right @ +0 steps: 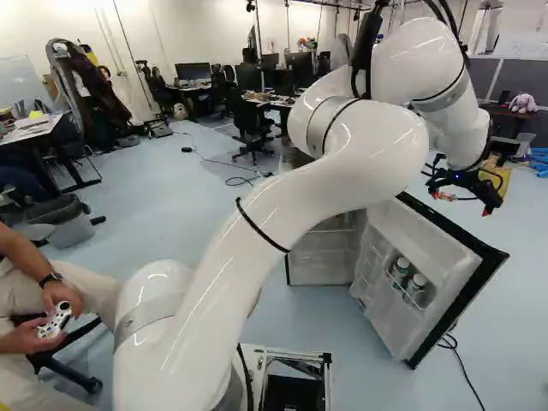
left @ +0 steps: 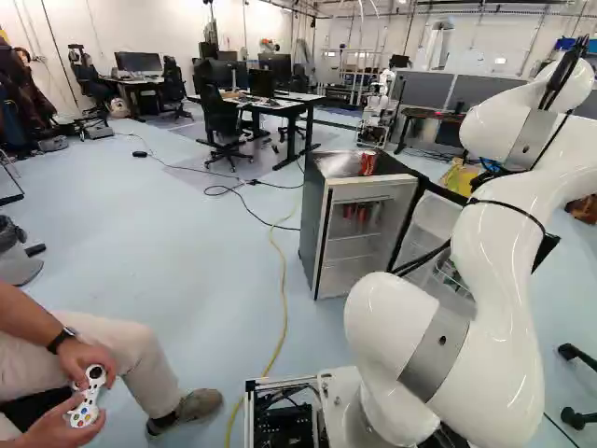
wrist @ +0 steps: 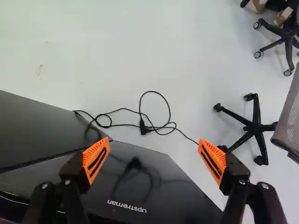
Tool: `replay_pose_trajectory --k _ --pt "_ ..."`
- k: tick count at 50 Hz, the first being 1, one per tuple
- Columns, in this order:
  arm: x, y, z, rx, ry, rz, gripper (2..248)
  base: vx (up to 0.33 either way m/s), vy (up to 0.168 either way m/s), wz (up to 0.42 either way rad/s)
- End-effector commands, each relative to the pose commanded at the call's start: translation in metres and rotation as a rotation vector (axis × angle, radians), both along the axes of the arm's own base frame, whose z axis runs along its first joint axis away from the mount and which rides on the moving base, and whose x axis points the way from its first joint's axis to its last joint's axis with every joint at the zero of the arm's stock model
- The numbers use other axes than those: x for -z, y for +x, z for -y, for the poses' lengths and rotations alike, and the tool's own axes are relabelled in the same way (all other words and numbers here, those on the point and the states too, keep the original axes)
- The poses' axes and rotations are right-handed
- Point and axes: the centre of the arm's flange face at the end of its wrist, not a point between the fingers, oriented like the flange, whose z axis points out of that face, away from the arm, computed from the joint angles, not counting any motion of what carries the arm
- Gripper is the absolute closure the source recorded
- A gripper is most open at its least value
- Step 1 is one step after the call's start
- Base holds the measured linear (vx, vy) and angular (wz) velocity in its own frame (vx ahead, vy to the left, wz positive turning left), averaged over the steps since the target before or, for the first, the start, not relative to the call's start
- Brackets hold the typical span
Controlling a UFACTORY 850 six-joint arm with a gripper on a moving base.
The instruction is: Grab a drink from the fridge
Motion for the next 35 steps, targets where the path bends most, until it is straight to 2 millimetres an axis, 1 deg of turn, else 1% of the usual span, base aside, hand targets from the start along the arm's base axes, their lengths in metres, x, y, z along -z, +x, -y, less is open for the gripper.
replay_pose_trajectory --k 35 --pt "-0.003 -0.023 -0.004 0.021 0.022 -0.016 3 0.000 0.000 0.000"
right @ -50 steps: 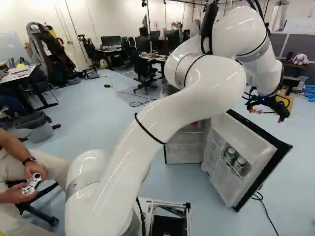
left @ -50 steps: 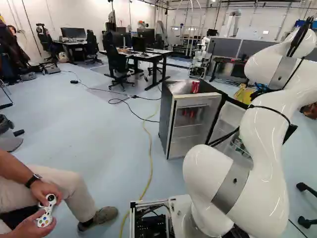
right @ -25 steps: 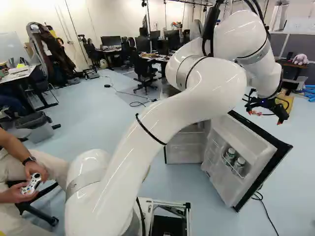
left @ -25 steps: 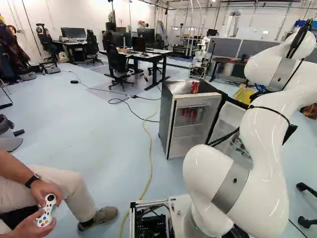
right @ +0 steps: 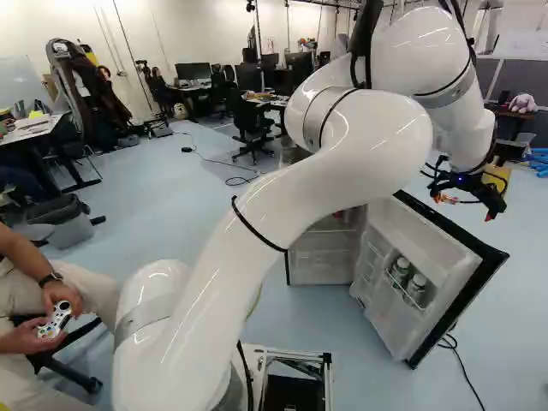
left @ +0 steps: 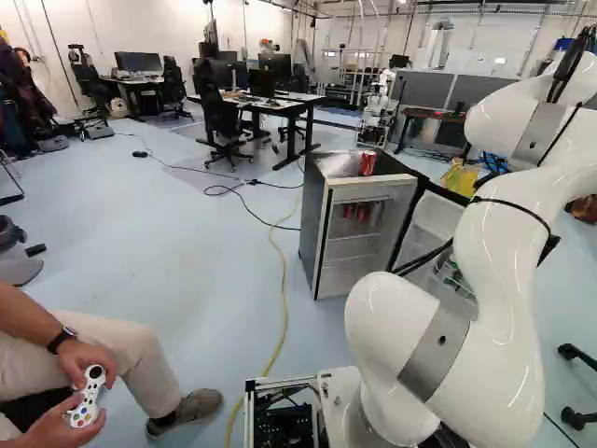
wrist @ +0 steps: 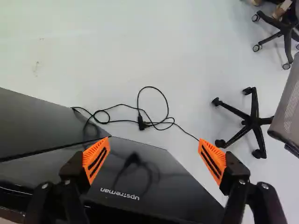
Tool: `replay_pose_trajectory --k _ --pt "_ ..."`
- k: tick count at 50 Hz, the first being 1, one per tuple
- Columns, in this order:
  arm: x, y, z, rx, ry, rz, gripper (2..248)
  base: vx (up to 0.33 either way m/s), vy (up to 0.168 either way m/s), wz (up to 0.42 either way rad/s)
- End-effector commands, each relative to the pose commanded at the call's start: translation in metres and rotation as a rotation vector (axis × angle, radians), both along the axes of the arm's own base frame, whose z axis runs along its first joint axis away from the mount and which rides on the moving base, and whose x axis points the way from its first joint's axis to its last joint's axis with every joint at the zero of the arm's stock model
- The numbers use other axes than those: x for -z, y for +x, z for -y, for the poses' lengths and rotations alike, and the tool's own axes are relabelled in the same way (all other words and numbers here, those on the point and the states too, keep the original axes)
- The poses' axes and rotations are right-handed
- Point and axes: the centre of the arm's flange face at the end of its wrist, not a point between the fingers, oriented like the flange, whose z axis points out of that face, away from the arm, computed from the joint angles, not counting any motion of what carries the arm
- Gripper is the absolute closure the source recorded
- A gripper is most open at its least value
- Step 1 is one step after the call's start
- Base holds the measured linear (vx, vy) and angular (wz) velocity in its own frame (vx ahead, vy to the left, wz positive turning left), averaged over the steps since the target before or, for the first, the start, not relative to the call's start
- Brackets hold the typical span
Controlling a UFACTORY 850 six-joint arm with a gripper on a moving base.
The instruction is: Grab a drink from the fridge
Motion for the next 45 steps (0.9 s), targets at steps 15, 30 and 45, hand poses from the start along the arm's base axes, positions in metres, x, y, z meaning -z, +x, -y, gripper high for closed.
replay_pose_trajectory --k 15,30,45 --pt "-0.001 -0.012 -0.003 0.010 0.011 -0.008 3 0.000 0.000 0.000" --pt "-0.002 -0.024 -0.006 0.021 0.029 -0.021 3 0.000 0.000 0.000" --pt "-0.003 -0.037 -0.010 0.034 0.051 -0.037 3 0.000 0.000 0.000"
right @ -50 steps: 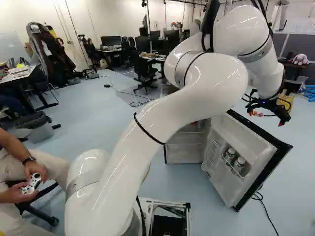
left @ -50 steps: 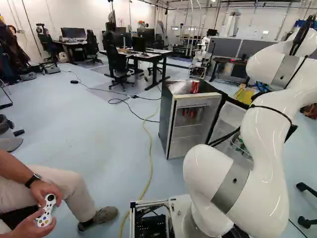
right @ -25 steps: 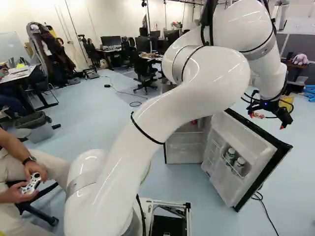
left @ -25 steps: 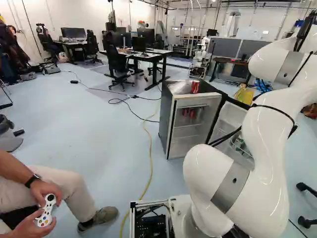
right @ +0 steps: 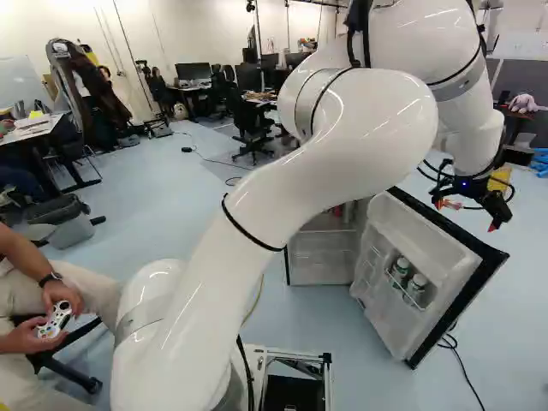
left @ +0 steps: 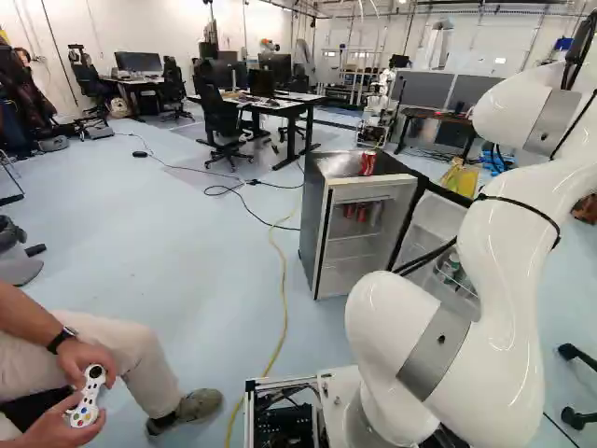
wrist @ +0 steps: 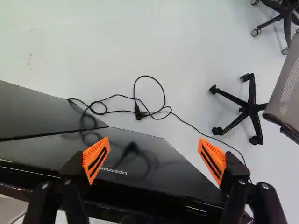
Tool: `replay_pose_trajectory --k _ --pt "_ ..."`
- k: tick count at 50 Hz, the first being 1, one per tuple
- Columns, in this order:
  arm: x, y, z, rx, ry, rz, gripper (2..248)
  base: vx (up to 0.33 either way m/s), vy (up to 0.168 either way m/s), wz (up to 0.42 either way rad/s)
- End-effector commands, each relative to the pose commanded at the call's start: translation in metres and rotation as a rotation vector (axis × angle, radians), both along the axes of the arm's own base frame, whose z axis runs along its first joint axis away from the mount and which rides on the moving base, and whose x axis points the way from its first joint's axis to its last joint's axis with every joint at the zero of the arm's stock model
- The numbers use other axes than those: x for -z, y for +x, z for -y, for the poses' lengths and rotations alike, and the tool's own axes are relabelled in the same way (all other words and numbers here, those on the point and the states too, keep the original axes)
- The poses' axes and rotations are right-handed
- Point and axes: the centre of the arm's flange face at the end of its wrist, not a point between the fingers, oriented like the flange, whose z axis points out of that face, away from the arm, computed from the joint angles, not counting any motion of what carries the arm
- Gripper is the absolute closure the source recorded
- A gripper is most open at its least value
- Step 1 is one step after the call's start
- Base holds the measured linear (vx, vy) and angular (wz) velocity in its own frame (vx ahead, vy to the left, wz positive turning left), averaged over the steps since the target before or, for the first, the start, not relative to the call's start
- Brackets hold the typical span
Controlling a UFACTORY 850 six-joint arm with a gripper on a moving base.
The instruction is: Grab a drink from the fridge
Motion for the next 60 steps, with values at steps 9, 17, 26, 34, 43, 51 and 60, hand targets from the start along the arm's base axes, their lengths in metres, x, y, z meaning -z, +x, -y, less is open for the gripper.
replay_pose_trajectory --k 9,17,26,34,43,51,60 --pt "0.000 -0.008 -0.003 0.007 0.014 -0.010 3 0.000 0.000 0.000" --pt "-0.001 -0.015 -0.007 0.013 0.028 -0.019 3 0.000 0.000 0.000" --pt "-0.001 -0.023 -0.013 0.018 0.043 -0.030 3 0.000 0.000 0.000" --pt "-0.002 -0.030 -0.018 0.023 0.057 -0.040 3 0.000 0.000 0.000" --pt "-0.002 -0.037 -0.024 0.027 0.073 -0.050 3 0.000 0.000 0.000" --pt "-0.002 -0.044 -0.029 0.032 0.087 -0.060 3 0.000 0.000 0.000" --pt "-0.003 -0.052 -0.036 0.037 0.103 -0.070 3 0.000 0.000 0.000"
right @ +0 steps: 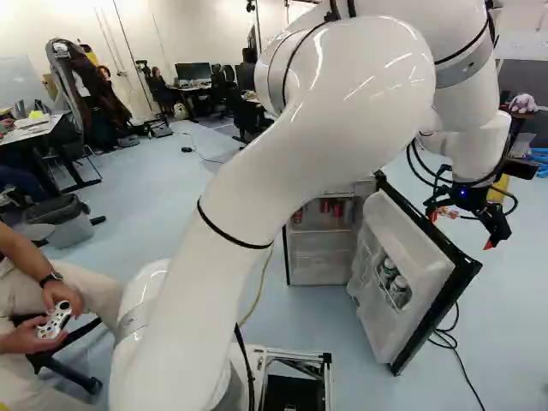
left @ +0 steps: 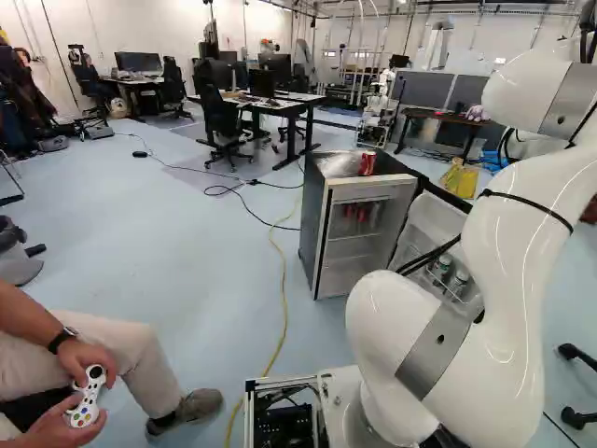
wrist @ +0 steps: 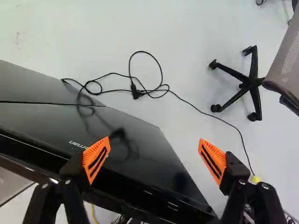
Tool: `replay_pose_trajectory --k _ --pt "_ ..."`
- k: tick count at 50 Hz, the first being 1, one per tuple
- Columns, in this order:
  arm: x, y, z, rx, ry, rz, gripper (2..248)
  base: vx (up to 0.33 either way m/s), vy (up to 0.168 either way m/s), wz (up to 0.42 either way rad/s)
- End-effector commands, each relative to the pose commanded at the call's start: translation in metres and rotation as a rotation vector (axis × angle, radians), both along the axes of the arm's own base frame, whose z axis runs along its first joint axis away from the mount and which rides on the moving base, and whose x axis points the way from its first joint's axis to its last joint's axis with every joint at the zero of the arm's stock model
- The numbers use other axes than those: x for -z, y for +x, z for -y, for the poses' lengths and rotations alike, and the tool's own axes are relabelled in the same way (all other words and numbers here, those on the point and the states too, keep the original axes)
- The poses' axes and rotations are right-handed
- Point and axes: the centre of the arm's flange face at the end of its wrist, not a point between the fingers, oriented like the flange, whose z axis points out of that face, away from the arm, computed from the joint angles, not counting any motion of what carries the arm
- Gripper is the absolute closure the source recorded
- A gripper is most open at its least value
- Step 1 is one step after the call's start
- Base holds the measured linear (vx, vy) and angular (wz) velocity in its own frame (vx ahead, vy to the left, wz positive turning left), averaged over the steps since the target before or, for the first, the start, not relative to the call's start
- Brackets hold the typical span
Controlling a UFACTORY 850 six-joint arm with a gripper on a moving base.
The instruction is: Grab a drink from the fridge
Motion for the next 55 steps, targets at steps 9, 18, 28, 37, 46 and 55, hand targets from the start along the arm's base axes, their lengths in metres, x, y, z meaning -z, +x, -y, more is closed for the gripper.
replay_pose_trajectory --k 9,18,28,37,46,55 --pt "0.000 -0.007 -0.007 0.004 0.016 -0.010 3 0.000 0.000 0.000" --pt "0.000 -0.014 -0.014 0.007 0.031 -0.021 3 0.000 0.000 0.000" --pt "-0.001 -0.019 -0.023 0.007 0.048 -0.032 3 0.000 0.000 0.000" --pt "-0.001 -0.021 -0.030 0.006 0.059 -0.039 3 0.000 0.000 0.000" --pt "-0.001 -0.022 -0.038 0.001 0.072 -0.048 3 0.000 0.000 0.000" --pt "-0.001 -0.022 -0.047 -0.006 0.085 -0.057 3 0.000 0.000 0.000"
